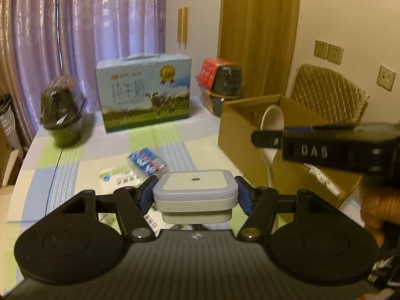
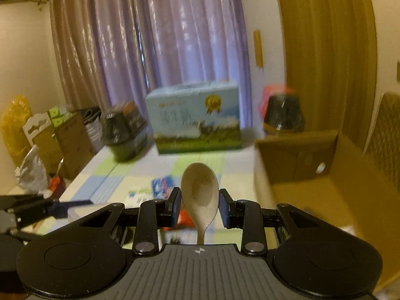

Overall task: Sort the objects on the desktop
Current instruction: 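Lift and carry the night light and spoon with both grippers to the cardboard box, then open the left gripper releasing the night light while the right releases the spoon, then move both tools back toward the remaining small boxes on the table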

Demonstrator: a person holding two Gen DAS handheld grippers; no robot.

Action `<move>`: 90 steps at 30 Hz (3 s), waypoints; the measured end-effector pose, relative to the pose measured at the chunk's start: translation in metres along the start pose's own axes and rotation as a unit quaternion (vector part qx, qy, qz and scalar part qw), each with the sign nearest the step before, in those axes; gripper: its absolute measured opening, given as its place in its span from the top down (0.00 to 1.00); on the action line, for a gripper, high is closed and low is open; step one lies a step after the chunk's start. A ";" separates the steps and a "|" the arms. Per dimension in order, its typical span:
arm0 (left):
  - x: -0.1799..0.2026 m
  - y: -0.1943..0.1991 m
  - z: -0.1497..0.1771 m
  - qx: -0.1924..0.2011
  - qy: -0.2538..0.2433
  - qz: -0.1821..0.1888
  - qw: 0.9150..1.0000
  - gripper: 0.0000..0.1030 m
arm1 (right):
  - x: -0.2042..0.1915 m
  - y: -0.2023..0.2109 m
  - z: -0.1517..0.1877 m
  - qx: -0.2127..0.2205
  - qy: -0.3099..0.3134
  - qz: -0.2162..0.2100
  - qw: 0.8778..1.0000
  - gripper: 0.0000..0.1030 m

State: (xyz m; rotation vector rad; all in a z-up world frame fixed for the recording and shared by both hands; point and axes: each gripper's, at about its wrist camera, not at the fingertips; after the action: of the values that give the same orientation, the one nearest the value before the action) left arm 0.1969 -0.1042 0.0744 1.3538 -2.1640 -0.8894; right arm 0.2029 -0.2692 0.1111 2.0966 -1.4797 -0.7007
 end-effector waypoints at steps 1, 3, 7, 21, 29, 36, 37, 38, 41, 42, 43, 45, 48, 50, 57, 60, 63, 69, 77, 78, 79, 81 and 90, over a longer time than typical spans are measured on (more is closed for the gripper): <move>0.004 0.001 -0.004 0.005 -0.002 -0.001 1.000 0.41 | 0.005 0.005 -0.005 0.006 -0.002 0.004 1.000 0.72; 0.014 0.001 -0.011 0.013 -0.007 0.003 1.000 0.41 | 0.015 0.015 -0.012 0.013 -0.006 0.012 1.000 0.72; 0.035 -0.003 -0.026 0.023 -0.013 0.018 0.999 0.41 | 0.037 0.034 -0.020 0.023 -0.005 0.038 0.999 0.72; 0.122 -0.031 -0.058 0.039 -0.057 0.090 0.993 0.41 | 0.124 0.073 -0.018 0.030 -0.018 0.111 0.993 0.72; 0.144 -0.055 -0.062 0.037 -0.073 0.119 0.990 0.41 | 0.160 0.071 -0.007 0.017 -0.051 0.125 0.991 0.72; 0.148 -0.071 -0.067 0.037 -0.073 0.144 0.986 0.20 | 0.169 0.063 -0.001 0.004 -0.062 0.125 0.990 0.72; 0.149 -0.070 -0.066 0.041 -0.077 0.143 0.986 0.19 | 0.170 0.062 0.000 0.002 -0.064 0.124 0.990 0.72; 0.150 -0.069 -0.065 0.042 -0.084 0.140 0.986 0.19 | 0.170 0.061 0.000 0.001 -0.064 0.123 0.990 0.72; 0.148 -0.069 -0.064 0.038 -0.089 0.122 0.988 0.19 | 0.169 0.058 0.000 -0.003 -0.062 0.122 0.991 0.72; 0.145 -0.068 -0.064 0.037 -0.084 0.115 0.989 0.19 | 0.169 0.057 0.000 -0.005 -0.061 0.121 0.991 0.72; 0.140 -0.067 -0.064 0.034 -0.075 0.108 0.991 0.19 | 0.168 0.056 0.000 -0.007 -0.059 0.120 0.991 0.72; 0.130 -0.066 -0.064 0.029 -0.056 0.101 0.993 0.19 | 0.167 0.054 0.000 -0.012 -0.055 0.120 0.991 0.72; 0.117 -0.063 -0.065 0.023 -0.038 0.088 0.995 0.19 | 0.164 0.049 -0.001 -0.023 -0.049 0.121 0.991 0.72; 0.110 -0.061 -0.064 0.021 -0.028 0.084 0.996 0.19 | 0.162 0.043 -0.002 -0.033 -0.042 0.116 0.992 0.72; 0.093 -0.058 -0.057 0.016 -0.020 0.069 0.997 0.19 | 0.156 0.053 -0.004 0.006 -0.053 0.115 0.992 0.36; 0.084 -0.055 -0.056 0.017 -0.008 0.064 0.998 0.16 | 0.153 0.058 -0.006 0.012 -0.053 0.115 0.992 0.34; 0.074 -0.051 -0.055 0.020 0.000 0.057 0.998 0.15 | 0.149 0.063 -0.008 0.017 -0.052 0.114 0.992 0.31; 0.054 -0.044 -0.052 0.021 0.013 0.040 0.999 0.14 | 0.137 0.072 -0.015 0.028 -0.042 0.108 0.993 0.23; 0.016 -0.029 -0.042 0.024 0.030 -0.002 0.999 0.12 | 0.109 0.076 -0.023 0.035 -0.024 0.083 0.996 0.11; 0.011 -0.028 -0.041 0.024 0.031 -0.008 0.999 0.12 | 0.104 0.076 -0.024 0.036 -0.022 0.078 0.996 0.11; 0.004 -0.025 -0.039 0.024 0.034 -0.013 0.999 0.11 | 0.099 0.075 -0.025 0.037 -0.020 0.073 0.996 0.10; -0.010 -0.020 -0.035 0.026 0.044 -0.025 0.998 0.09 | 0.087 0.074 -0.026 0.039 -0.017 0.062 0.997 0.09; -0.075 -0.002 -0.011 0.011 0.075 -0.082 0.994 0.05 | 0.029 0.050 -0.027 0.031 0.016 0.017 0.999 0.02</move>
State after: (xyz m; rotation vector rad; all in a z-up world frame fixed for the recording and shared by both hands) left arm 0.2374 -0.0405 0.0785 1.5750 -1.9772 -0.7979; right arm 0.1937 -0.3096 0.1592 2.1123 -1.5350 -0.6130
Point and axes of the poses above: each gripper's, at about its wrist camera, not at the fingertips, and y roughly against the way its jaws point, x to its right, z to its underside, and after that the axes turned 12 degrees about -x, right-handed
